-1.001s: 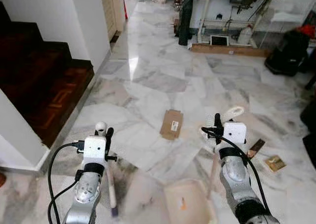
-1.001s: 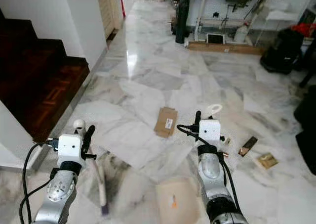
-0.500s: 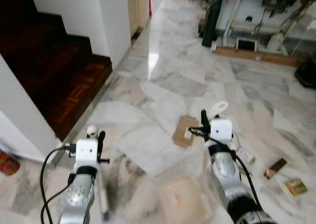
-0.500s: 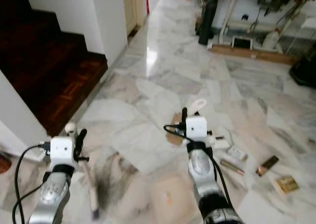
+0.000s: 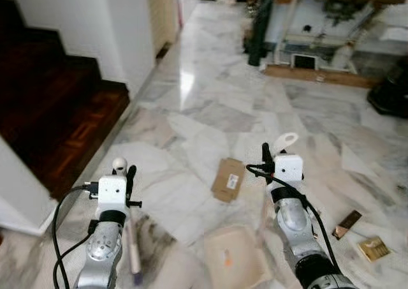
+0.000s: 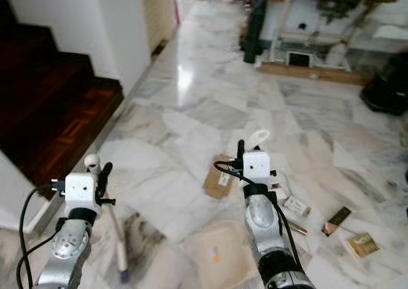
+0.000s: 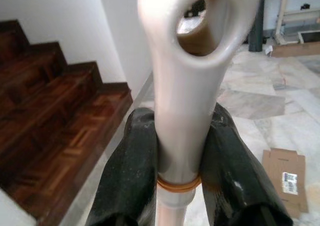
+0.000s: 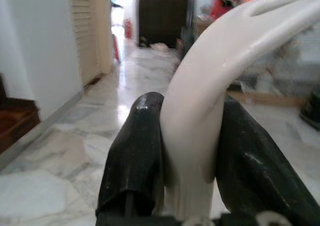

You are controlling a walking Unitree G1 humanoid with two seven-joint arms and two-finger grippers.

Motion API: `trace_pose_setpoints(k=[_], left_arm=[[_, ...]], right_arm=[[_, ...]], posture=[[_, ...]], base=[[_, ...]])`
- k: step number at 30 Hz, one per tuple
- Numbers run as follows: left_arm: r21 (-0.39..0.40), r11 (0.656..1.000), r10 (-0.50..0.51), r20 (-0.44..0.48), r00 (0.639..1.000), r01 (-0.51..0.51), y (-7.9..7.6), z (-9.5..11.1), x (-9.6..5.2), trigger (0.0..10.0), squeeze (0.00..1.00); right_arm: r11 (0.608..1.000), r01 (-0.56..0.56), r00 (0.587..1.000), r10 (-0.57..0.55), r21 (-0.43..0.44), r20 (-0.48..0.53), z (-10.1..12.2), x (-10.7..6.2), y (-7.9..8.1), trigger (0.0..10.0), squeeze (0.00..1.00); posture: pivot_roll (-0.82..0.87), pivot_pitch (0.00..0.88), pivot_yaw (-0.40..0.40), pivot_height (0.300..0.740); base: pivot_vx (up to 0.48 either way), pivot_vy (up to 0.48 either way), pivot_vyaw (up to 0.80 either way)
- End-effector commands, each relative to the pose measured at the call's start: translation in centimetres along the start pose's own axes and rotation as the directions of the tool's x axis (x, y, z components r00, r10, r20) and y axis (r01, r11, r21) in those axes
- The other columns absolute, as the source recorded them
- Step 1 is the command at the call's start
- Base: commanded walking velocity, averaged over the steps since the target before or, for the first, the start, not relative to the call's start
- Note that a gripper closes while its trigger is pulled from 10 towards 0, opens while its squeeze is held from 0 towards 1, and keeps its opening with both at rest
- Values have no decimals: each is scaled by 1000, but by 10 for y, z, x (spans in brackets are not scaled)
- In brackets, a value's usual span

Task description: Sweep floor

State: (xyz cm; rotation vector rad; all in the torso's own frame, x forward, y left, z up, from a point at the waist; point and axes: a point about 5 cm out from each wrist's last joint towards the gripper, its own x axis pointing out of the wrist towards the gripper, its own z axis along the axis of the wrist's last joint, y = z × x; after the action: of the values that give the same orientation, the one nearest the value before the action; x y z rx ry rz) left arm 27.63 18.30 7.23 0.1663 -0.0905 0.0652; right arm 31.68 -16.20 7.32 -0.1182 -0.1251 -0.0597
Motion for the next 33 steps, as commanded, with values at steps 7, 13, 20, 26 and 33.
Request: trace_pose_setpoints(k=[7,13,20,26,33], left_arm=[[3,1000,18,43,999,-18,5,7,2,10000,0],[4,1000,22,45,999,-22,6,7,2,10000,0],[4,1000,22,44,999,-22,6,7,2,10000,0],[2,1000,24,45,999,-24,6,7,2,10000,0],[3,1000,27,45,999,-27,6,7,3,10000,0]], right_arm=[[999,-34,997,37,-40,67,15,9,4,10000,0],[998,-53,996,54,-23,74,16,9,8,10000,0],[998,-54,996,55,-9,76,16,8,9,10000,0],[997,-75,994,77,-30,79,17,8,11,10000,0],[996,-87,993,88,-26,83,18,9,13,10000,0]], posture=[[117,27,-4,740],[116,36,-5,740],[119,46,-2,740],[119,48,-4,740],[120,53,-6,740]], base=[[280,0,0],[279,0,667],[279,0,59],[279,0,133],[279,0,800]])
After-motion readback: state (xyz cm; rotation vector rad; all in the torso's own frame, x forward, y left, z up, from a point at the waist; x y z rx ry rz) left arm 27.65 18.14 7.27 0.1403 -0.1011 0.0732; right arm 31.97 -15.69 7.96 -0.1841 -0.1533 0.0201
